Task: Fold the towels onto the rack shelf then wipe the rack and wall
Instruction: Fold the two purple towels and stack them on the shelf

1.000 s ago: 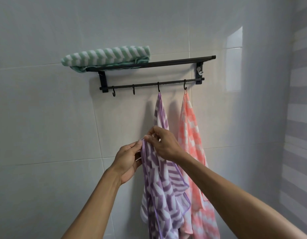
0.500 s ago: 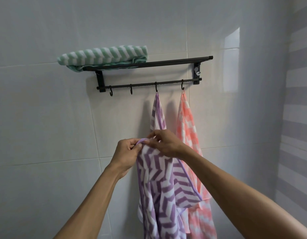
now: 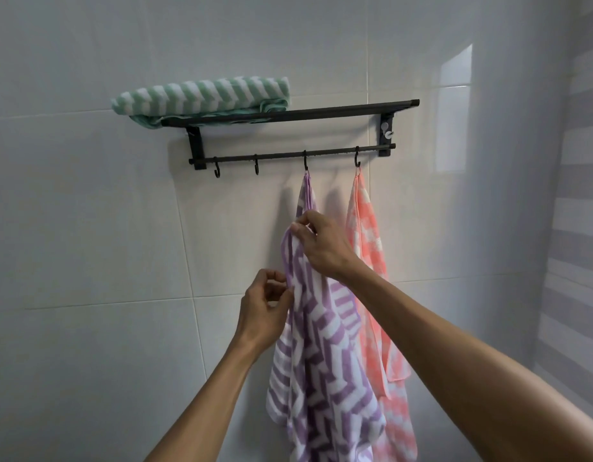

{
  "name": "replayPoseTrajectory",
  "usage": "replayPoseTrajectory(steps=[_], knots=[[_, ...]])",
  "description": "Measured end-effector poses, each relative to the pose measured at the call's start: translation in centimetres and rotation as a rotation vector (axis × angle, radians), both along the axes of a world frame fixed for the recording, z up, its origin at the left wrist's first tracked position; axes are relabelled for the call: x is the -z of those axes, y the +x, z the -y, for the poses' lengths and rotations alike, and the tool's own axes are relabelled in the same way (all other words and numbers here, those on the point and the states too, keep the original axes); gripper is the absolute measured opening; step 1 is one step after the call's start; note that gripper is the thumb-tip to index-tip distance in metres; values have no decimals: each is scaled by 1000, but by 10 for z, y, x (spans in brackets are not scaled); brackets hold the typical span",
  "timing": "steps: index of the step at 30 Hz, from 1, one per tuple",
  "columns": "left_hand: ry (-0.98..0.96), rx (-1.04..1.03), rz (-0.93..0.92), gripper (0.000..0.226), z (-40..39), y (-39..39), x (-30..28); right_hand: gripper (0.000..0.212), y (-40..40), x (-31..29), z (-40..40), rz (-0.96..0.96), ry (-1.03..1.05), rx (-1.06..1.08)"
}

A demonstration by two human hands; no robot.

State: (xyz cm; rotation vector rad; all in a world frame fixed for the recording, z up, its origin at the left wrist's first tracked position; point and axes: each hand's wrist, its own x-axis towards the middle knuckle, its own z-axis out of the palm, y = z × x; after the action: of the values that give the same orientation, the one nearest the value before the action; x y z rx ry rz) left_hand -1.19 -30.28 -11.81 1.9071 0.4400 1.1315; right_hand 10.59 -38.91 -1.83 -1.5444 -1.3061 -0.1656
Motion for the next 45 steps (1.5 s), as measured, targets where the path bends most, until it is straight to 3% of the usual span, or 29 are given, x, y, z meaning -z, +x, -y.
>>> replayPoseTrajectory(steps=[6, 16, 22, 24, 27, 29, 32, 34, 37, 41, 45], knots=[[-166, 128, 36, 3, 2, 5, 0, 15, 5, -6, 1, 28, 10, -6], [-41, 271, -322, 17, -5, 11, 47, 19, 24, -27, 11, -4, 125, 56], [-152, 399, -178, 19, 18, 26, 57, 22, 33, -33, 14, 9, 117, 85], [-213, 400, -83, 35, 22, 30, 50, 22, 35, -36, 18, 0, 125, 107], [-238, 331, -18, 82, 13, 34, 52, 18, 42, -46, 29, -45, 174, 164], [-209, 312, -29, 72, 13, 32, 53, 17, 50, -51, 36, -71, 198, 213], [-162, 328, -67, 33, 31, 34, 63, 17, 59, -53, 41, -102, 208, 278], [-124, 361, -110, 23, 42, 40, 75, 19, 62, -54, 41, -109, 215, 303], [-72, 406, -223, 18, 51, 47, 92, 19, 63, -58, 40, -111, 225, 325], [-208, 263, -223, 26, 35, 46, 105, 20, 72, -65, 52, -47, 193, 366], [-284, 93, -144, 37, -7, 22, 80, 23, 89, -60, 75, 191, -134, 518]])
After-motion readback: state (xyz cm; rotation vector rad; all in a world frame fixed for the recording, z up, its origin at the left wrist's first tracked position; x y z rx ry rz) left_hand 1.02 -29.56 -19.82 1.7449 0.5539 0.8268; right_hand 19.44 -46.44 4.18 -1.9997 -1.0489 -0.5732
